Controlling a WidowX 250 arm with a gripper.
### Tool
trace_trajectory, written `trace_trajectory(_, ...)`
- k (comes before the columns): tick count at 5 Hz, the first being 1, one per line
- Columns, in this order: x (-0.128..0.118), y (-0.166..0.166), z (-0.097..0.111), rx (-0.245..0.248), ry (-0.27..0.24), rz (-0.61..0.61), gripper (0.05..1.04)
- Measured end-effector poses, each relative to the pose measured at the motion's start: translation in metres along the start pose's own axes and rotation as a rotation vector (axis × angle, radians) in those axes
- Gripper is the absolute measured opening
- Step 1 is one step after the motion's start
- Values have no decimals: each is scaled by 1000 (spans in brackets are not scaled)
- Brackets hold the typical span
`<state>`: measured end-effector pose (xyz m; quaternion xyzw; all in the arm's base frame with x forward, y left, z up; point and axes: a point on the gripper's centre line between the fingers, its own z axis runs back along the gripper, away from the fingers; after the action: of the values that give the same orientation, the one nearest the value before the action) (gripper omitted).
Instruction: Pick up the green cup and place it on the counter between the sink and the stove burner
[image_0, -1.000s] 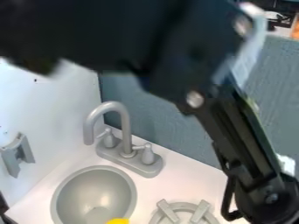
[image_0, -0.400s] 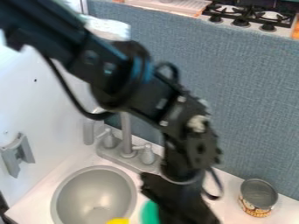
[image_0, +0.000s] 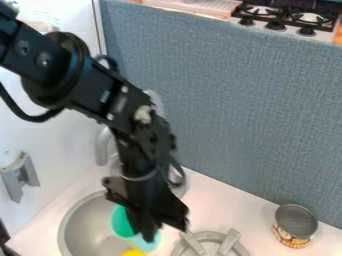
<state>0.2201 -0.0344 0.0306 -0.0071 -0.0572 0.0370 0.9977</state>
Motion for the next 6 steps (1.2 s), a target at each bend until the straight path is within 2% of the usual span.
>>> trace_trajectory(1,14,15,-14,10,9,45,88)
trace_trajectory(2,38,16,-31,-1,24,64,88)
trace_trajectory(3,57,14,-57,-16,49,80,88)
trace_trajectory(4,77,8,-69,-39,48,81,88)
trace_trajectory(6,96,3,-91,-43,101,102,88)
